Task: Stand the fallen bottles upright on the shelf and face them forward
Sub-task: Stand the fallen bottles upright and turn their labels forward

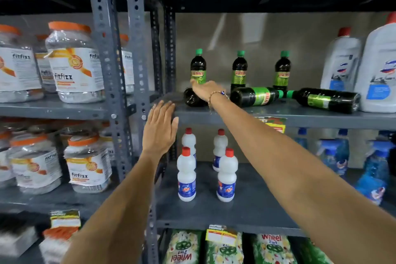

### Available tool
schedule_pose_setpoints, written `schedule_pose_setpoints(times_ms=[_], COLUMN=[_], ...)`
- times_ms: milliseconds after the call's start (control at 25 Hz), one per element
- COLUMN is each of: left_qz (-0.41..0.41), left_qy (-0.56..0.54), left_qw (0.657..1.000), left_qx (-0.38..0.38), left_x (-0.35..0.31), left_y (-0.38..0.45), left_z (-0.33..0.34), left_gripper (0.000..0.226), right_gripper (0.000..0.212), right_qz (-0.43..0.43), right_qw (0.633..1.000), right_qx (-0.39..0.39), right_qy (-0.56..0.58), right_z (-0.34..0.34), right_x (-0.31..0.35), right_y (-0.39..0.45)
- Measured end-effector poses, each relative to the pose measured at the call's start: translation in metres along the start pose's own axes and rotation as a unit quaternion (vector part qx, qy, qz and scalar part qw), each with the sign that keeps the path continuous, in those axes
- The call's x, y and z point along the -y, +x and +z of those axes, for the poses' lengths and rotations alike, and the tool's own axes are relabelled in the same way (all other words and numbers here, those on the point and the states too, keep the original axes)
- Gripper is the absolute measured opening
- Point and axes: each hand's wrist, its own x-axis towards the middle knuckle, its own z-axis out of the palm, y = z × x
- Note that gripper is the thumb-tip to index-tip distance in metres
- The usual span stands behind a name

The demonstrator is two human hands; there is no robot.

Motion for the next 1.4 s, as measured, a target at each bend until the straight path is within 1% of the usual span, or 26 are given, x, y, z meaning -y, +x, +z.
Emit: schedule_pose_setpoints(times_ms=[80, 120, 240, 280, 400, 520, 560, 640, 680, 760, 800, 840, 920, 1000, 1120, 1160, 1200, 1280, 1360, 1400], left_qz=[0.016, 0.021, 0.039, 0.044, 0.028, -0.002, -0.002, 0.003, 0.005, -0.001, -0.002, -0.002, 0.002, 0.004, 0.008, 0.012, 0.015, 0.02, 0.026, 0.027], left_qy=[0.021, 0.03, 0.036, 0.039, 0.039, 0.026, 0.027, 0.032, 0.041, 0.046, 0.045, 0.045, 0.037, 0.037, 0.038, 0.041, 0.045, 0.052, 0.061, 0.063], left_qw=[0.999, 0.999, 0.997, 0.996, 0.996, 0.996, 0.996, 0.995, 0.995, 0.996, 0.996, 0.996, 0.996, 0.995, 0.995, 0.994, 0.994, 0.993, 0.992, 0.992], left_qx=[-0.021, -0.034, -0.062, -0.073, -0.079, -0.089, -0.089, -0.089, -0.089, -0.079, -0.079, -0.081, -0.085, -0.092, -0.091, -0.096, -0.101, -0.107, -0.11, -0.11], left_x=[0.012, 0.014, 0.015, 0.017, 0.017, 0.008, 0.009, 0.011, 0.012, 0.011, 0.01, 0.01, 0.011, 0.012, 0.012, 0.013, 0.013, 0.014, 0.015, 0.015], left_y=[0.0, 0.0, 0.0, 0.0, 0.0, 0.004, 0.004, 0.004, 0.004, 0.003, 0.003, 0.004, 0.004, 0.004, 0.003, 0.003, 0.003, 0.003, 0.002, 0.001], left_z=[0.005, 0.01, 0.015, 0.017, 0.019, 0.021, 0.022, 0.022, 0.022, 0.022, 0.022, 0.022, 0.023, 0.023, 0.023, 0.024, 0.024, 0.025, 0.026, 0.026], left_gripper=[0.045, 0.043, 0.038, 0.036, 0.037, 0.039, 0.038, 0.038, 0.037, 0.038, 0.038, 0.038, 0.038, 0.038, 0.042, 0.042, 0.042, 0.042, 0.044, 0.045], right_gripper=[0.076, 0.076, 0.057, 0.055, 0.055, 0.046, 0.044, 0.045, 0.045, 0.053, 0.059, 0.06, 0.043, 0.034, 0.025, 0.025, 0.031, 0.048, 0.066, 0.074], right_qz=[0.037, 0.046, 0.056, 0.059, 0.066, 0.044, 0.034, 0.032, 0.042, 0.07, 0.08, 0.083, 0.07, 0.055, 0.052, 0.053, 0.057, 0.066, 0.049, 0.04], right_qw=[0.998, 0.997, 0.994, 0.993, 0.991, 0.979, 0.976, 0.98, 0.983, 0.987, 0.984, 0.982, 0.982, 0.983, 0.99, 0.993, 0.996, 0.995, 0.979, 0.971], right_qx=[-0.012, -0.014, -0.034, -0.037, -0.01, 0.062, 0.073, 0.082, 0.096, 0.133, 0.153, 0.164, 0.165, 0.16, 0.122, 0.102, 0.07, -0.029, -0.134, -0.174], right_qy=[-0.047, -0.067, -0.092, -0.097, -0.115, -0.192, -0.201, -0.181, -0.149, -0.063, -0.041, -0.033, -0.058, -0.074, -0.049, -0.037, -0.016, 0.068, 0.147, 0.158], right_z=[0.014, 0.02, 0.03, 0.032, 0.02, 0.002, -0.002, -0.006, -0.007, -0.006, -0.003, -0.002, 0.001, 0.007, 0.018, 0.02, 0.023, 0.029, 0.038, 0.044], right_x=[0.017, 0.022, 0.032, 0.033, 0.032, 0.034, 0.034, 0.031, 0.029, 0.026, 0.028, 0.03, 0.036, 0.044, 0.051, 0.051, 0.049, 0.043, 0.037, 0.033], right_y=[0.007, 0.011, 0.02, 0.022, 0.02, 0.022, 0.026, 0.032, 0.033, 0.033, 0.033, 0.034, 0.041, 0.043, 0.043, 0.042, 0.041, 0.04, 0.038, 0.039])
